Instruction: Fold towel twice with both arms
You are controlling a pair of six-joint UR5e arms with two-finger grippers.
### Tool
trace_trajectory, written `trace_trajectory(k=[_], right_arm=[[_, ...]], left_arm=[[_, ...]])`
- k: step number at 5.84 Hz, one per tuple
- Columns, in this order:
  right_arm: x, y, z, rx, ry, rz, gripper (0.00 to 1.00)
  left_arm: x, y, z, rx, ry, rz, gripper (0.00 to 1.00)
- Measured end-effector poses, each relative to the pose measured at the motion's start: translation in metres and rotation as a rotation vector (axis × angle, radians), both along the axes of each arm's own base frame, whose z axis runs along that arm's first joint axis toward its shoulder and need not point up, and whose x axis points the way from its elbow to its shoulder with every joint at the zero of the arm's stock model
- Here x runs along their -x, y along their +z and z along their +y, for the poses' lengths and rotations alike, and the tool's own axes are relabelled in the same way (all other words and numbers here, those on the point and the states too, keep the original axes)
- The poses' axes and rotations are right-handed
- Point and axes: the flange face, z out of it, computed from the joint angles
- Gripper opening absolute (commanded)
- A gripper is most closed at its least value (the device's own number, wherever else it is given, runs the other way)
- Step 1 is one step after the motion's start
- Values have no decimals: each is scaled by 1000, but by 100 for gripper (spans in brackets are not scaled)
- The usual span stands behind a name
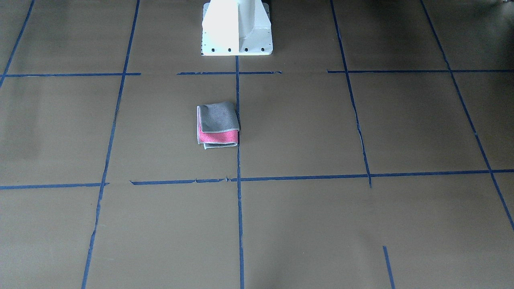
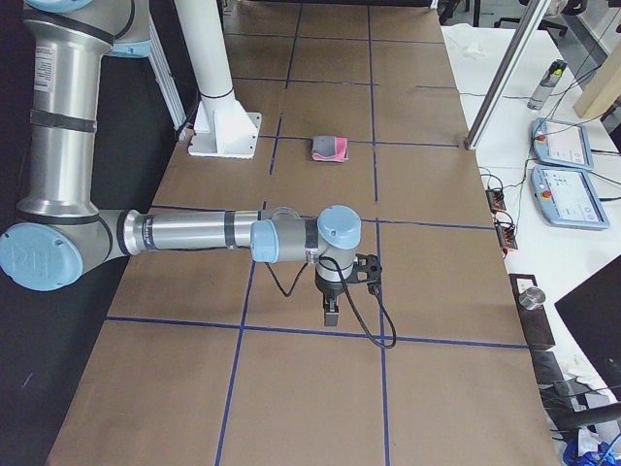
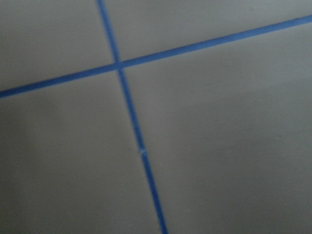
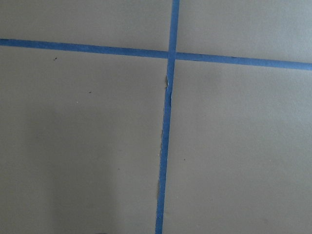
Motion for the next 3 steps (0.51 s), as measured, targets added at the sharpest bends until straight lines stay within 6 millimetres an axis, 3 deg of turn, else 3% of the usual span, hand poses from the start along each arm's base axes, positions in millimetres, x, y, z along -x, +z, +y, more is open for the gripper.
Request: trace_trajectory(k=[1, 3], right_arm=[[-3, 3, 4, 10, 8, -9, 100], [-9, 9, 14, 36, 27, -50, 100]], left_arm=[[9, 12, 18, 14, -7, 2, 100], [12, 19, 30, 31, -11, 2, 100]])
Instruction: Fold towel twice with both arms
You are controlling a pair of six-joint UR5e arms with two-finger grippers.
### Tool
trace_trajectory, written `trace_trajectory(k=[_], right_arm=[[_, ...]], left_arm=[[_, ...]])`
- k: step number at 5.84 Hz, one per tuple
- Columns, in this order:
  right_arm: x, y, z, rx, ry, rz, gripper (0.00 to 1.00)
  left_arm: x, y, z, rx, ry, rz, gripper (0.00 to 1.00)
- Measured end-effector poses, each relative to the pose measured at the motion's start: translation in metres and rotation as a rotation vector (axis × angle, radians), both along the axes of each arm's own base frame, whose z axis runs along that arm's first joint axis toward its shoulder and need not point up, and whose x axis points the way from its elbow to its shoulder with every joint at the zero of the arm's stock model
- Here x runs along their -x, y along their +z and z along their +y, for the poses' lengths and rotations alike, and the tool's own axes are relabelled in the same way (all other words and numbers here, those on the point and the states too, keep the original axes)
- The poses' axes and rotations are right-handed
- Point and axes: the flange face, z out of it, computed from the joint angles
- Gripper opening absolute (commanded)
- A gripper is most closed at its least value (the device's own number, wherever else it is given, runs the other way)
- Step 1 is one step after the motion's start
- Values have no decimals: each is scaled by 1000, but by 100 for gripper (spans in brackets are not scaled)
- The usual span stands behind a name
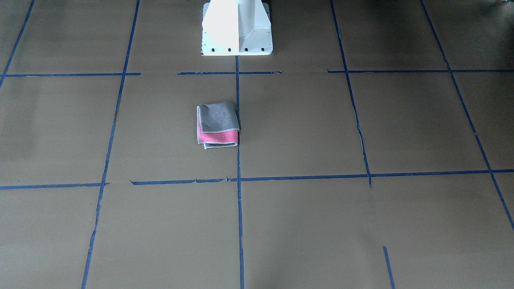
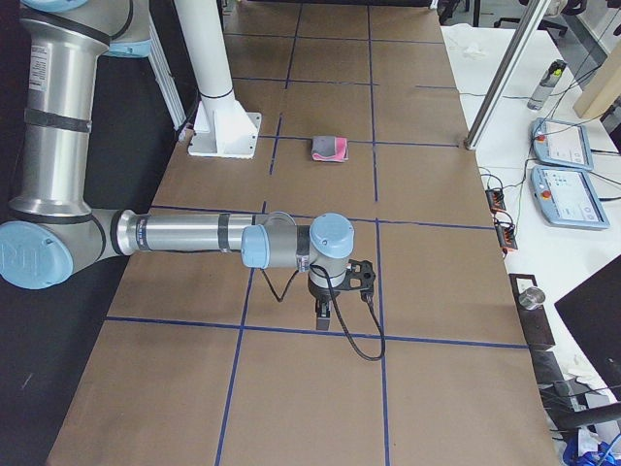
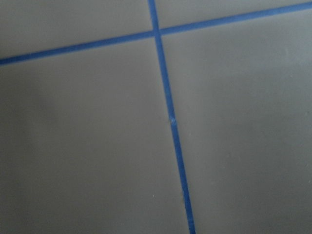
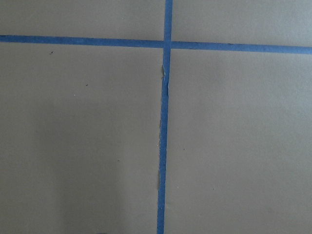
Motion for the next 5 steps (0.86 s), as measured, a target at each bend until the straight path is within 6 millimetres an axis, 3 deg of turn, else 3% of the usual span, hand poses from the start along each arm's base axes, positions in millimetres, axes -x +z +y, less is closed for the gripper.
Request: trace_trajectory(k=[5], right_arm=[[0, 9, 3, 20, 1, -15, 100]], left_arm=[[-1, 9, 13, 14, 6, 2, 100]])
